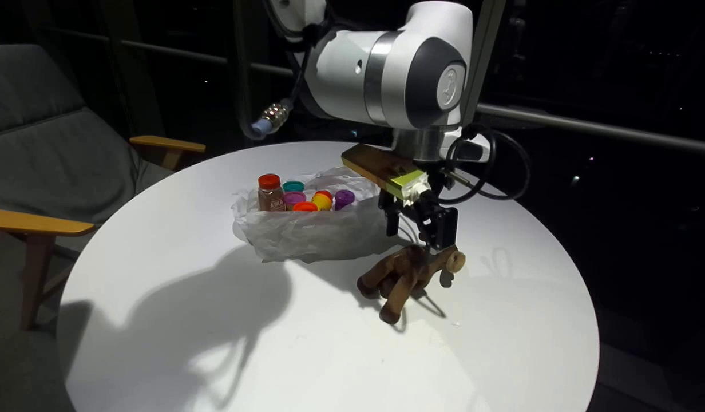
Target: Pick the objects on the table and put them in the plastic bag
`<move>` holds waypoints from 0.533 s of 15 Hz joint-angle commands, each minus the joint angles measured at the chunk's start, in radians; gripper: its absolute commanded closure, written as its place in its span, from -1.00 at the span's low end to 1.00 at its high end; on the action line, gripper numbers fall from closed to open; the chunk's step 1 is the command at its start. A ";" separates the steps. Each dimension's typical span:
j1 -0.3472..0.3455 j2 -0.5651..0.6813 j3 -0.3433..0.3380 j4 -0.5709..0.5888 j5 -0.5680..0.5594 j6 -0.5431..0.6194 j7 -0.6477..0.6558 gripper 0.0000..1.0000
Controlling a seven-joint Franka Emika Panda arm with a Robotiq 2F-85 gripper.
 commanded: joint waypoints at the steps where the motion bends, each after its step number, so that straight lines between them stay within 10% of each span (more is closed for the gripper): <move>1: -0.015 0.086 -0.003 0.126 0.060 -0.051 -0.013 -0.70; 8: 0.005 0.160 -0.057 0.218 0.047 -0.121 0.040 0.43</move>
